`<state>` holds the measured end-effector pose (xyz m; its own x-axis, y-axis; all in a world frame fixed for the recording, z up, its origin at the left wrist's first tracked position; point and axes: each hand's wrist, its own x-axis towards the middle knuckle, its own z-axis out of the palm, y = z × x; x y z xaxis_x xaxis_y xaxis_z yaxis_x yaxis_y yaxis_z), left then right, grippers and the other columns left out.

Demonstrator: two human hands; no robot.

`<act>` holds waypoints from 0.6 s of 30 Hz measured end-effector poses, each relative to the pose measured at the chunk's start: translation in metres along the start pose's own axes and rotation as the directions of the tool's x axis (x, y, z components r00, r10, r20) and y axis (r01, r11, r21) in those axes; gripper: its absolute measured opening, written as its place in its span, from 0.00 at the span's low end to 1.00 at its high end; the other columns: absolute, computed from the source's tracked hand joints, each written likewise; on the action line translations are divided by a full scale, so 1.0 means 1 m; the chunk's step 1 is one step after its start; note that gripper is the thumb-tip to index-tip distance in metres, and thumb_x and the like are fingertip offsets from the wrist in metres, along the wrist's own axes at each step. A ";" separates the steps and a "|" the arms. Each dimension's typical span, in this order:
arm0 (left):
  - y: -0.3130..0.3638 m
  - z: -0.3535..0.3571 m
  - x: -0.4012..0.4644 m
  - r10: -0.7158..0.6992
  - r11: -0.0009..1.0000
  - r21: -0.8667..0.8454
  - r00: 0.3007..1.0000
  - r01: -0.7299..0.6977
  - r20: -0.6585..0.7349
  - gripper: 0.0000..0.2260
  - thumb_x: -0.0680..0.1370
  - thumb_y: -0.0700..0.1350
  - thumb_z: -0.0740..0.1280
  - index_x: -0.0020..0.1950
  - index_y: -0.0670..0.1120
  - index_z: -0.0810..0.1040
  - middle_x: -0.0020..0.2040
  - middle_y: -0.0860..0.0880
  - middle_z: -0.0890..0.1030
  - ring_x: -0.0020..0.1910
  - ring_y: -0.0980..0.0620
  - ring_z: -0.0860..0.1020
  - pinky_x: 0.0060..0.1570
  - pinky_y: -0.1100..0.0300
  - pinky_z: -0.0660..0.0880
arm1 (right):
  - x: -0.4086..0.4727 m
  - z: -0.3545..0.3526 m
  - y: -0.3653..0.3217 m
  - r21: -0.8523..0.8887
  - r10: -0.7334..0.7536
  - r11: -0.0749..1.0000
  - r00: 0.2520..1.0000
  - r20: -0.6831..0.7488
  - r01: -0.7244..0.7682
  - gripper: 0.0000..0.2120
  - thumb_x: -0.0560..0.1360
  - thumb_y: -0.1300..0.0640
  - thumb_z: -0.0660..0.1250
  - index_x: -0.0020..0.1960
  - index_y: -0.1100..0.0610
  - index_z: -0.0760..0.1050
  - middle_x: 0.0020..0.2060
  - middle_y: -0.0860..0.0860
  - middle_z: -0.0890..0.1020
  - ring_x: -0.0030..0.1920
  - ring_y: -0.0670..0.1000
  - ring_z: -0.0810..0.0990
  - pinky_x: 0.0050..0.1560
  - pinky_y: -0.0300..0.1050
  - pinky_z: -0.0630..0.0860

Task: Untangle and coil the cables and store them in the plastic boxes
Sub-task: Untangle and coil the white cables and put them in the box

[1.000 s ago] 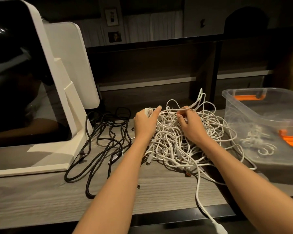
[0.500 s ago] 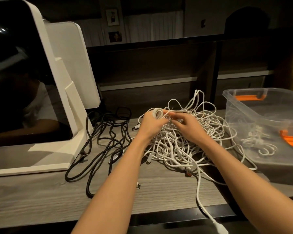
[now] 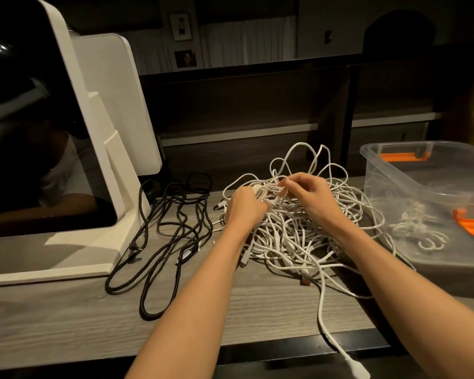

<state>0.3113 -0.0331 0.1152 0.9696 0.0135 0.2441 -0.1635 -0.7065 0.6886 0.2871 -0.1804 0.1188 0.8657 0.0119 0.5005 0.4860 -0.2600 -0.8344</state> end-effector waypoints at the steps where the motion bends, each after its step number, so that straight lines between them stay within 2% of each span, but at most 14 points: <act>1: 0.000 0.001 0.001 0.005 1.000 0.012 1.000 -0.005 -0.020 0.05 0.75 0.46 0.72 0.48 0.47 0.81 0.41 0.47 0.81 0.41 0.46 0.80 0.40 0.51 0.78 | 0.000 -0.001 -0.001 0.019 0.006 1.000 1.000 0.015 -0.007 0.07 0.79 0.59 0.63 0.46 0.54 0.80 0.41 0.56 0.84 0.45 0.55 0.81 0.50 0.46 0.77; 4: 0.001 0.003 0.000 0.029 0.999 0.046 0.997 -0.025 -0.073 0.05 0.76 0.46 0.71 0.44 0.46 0.79 0.41 0.48 0.80 0.40 0.47 0.79 0.36 0.53 0.76 | 0.000 -0.003 -0.004 0.099 0.038 0.994 0.998 0.047 -0.042 0.07 0.79 0.59 0.63 0.46 0.55 0.80 0.38 0.54 0.83 0.41 0.49 0.80 0.48 0.42 0.76; 8: 0.004 0.003 -0.003 0.101 0.992 0.088 0.987 -0.090 -0.128 0.06 0.76 0.47 0.71 0.51 0.47 0.81 0.46 0.48 0.82 0.46 0.47 0.80 0.45 0.51 0.79 | 0.001 -0.007 -0.004 0.204 0.082 0.975 0.996 0.034 -0.087 0.07 0.78 0.58 0.65 0.45 0.55 0.81 0.35 0.52 0.83 0.40 0.50 0.80 0.46 0.40 0.76; 10: 0.004 0.002 -0.003 0.129 0.984 0.140 0.983 -0.111 -0.131 0.06 0.77 0.48 0.71 0.51 0.47 0.81 0.46 0.48 0.82 0.47 0.47 0.79 0.42 0.53 0.77 | 0.000 -0.007 -0.004 0.231 0.083 0.969 0.996 0.014 -0.084 0.07 0.78 0.59 0.65 0.45 0.56 0.81 0.36 0.52 0.83 0.42 0.51 0.81 0.48 0.41 0.78; 14: 0.003 -0.007 -0.002 0.068 0.962 0.266 0.998 -0.066 0.002 0.09 0.76 0.52 0.70 0.47 0.46 0.79 0.42 0.48 0.79 0.41 0.49 0.77 0.35 0.57 0.70 | -0.002 -0.005 -0.005 0.251 0.064 0.966 0.998 0.004 -0.063 0.06 0.78 0.59 0.65 0.48 0.56 0.81 0.41 0.55 0.84 0.47 0.53 0.83 0.52 0.44 0.80; 18: -0.001 -0.009 0.000 0.049 0.956 0.284 0.995 -0.073 0.091 0.11 0.77 0.54 0.69 0.46 0.46 0.79 0.41 0.49 0.79 0.41 0.48 0.79 0.40 0.54 0.76 | -0.001 -0.002 -0.005 0.215 0.030 0.976 0.999 0.032 -0.036 0.06 0.76 0.57 0.67 0.50 0.56 0.82 0.41 0.53 0.85 0.46 0.51 0.83 0.50 0.41 0.80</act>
<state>0.3097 -0.0263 0.1203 0.9730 -0.0852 0.2146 -0.1753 -0.8774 0.4465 0.2839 -0.1809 0.1229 0.8833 0.0353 0.4676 0.4688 -0.0467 -0.8821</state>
